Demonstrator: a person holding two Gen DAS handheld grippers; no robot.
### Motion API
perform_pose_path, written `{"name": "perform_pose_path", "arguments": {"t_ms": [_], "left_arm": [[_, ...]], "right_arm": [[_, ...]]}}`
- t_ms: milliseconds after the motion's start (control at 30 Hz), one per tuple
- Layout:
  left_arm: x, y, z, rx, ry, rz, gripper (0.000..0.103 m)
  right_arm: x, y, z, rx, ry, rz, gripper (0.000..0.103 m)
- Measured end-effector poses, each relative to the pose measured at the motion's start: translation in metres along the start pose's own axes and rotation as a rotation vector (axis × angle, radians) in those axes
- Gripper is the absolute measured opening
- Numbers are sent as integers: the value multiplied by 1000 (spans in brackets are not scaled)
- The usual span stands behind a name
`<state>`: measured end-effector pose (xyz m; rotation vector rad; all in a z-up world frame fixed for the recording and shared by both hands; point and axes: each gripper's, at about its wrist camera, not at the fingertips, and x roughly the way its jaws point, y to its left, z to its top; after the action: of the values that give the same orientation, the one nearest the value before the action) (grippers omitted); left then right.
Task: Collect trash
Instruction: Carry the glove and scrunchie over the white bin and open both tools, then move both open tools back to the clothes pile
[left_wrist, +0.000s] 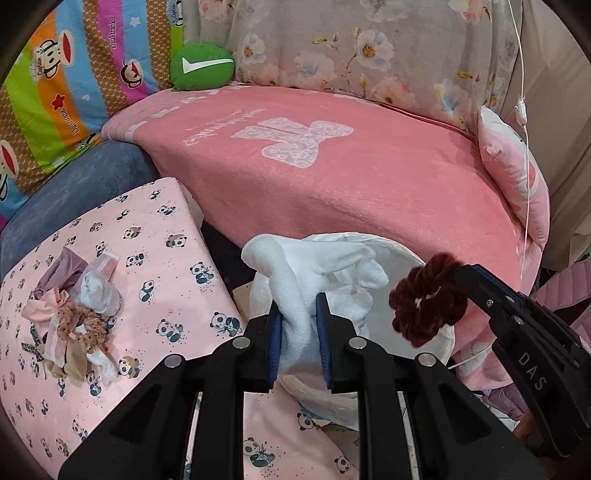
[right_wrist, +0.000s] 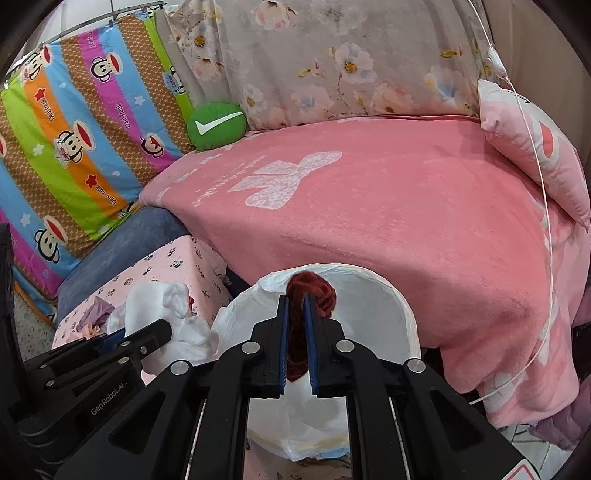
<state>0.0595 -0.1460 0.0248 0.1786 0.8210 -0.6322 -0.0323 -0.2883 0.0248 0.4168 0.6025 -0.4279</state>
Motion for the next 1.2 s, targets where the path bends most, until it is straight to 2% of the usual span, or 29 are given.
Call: {"name": "perform_pose_path", "arguments": {"t_ms": [33, 67, 100, 133, 167, 233, 400, 700, 1200], "left_arm": [[3, -1, 1, -5, 8, -2, 26], [4, -1, 2, -13, 11, -5, 38], [5, 0, 3, -18, 8, -1, 46], [4, 0, 3, -22, -1, 14, 60], [2, 0, 3, -25, -18, 26, 68], [-2, 0, 3, -27, -40, 44, 76], [-7, 6, 2, -38, -50, 64, 77], [-24, 34, -8, -98, -66, 110, 77], [-54, 111, -37, -233, -65, 213, 79]], "right_arm": [[1, -1, 0, 1, -1, -6, 13], [2, -2, 0, 0, 1, -10, 17], [1, -3, 0, 2, -1, -14, 23], [1, -5, 0, 5, -4, -21, 28], [0, -6, 0, 8, -8, -26, 33], [-2, -7, -1, 7, -14, -29, 37], [-6, -5, -3, 13, -13, -25, 45], [-13, 15, -10, -14, -10, -4, 52], [-14, 88, -34, -114, 38, 83, 52]]}}
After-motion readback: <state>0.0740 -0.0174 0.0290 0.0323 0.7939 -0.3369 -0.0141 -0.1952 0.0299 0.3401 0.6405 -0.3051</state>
